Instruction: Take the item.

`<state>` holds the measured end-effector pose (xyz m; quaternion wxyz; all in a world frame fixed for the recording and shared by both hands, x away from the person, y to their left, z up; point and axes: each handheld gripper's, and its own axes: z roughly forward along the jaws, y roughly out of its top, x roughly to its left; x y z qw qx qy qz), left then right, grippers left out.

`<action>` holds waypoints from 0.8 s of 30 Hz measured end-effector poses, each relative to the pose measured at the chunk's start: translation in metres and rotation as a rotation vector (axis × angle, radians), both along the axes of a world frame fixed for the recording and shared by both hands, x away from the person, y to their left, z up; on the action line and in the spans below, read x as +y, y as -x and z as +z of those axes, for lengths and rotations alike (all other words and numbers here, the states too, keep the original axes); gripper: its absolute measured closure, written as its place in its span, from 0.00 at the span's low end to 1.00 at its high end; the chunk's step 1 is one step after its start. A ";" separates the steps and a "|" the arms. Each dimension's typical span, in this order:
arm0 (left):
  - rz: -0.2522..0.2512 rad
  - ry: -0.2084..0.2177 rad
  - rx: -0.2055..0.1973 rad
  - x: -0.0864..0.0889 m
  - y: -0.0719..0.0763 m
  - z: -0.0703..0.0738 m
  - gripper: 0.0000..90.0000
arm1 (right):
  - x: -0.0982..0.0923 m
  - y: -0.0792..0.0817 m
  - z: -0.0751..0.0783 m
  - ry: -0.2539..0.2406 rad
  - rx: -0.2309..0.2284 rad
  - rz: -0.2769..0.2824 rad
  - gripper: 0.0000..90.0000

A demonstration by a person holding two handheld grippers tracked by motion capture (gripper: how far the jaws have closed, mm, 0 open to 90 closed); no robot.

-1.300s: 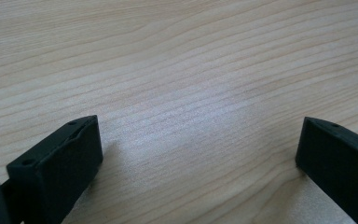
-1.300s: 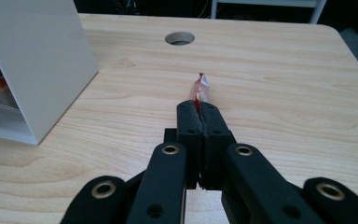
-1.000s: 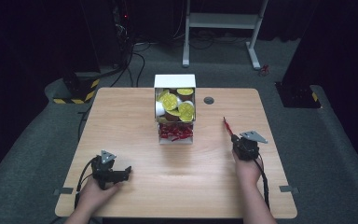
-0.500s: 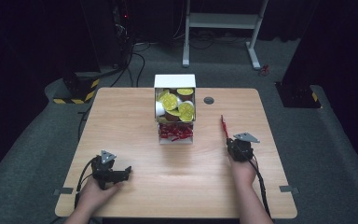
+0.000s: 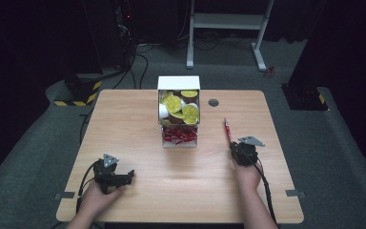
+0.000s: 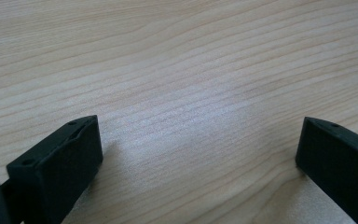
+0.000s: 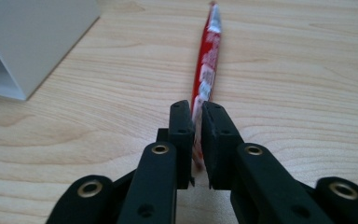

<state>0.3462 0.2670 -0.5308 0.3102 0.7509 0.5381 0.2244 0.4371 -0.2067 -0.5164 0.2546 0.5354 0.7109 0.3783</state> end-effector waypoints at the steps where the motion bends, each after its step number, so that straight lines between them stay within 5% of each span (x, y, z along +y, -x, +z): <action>1: 0.000 0.000 0.000 0.000 0.000 0.000 0.01 | 0.000 0.001 0.001 -0.001 -0.004 0.004 0.90; 16: 0.000 0.000 0.000 0.000 0.000 0.000 0.01 | 0.003 0.011 0.014 -0.005 -0.038 0.027 0.81; 24: 0.000 0.000 0.000 0.000 0.000 0.000 0.01 | 0.009 0.022 0.019 -0.030 -0.030 0.046 0.66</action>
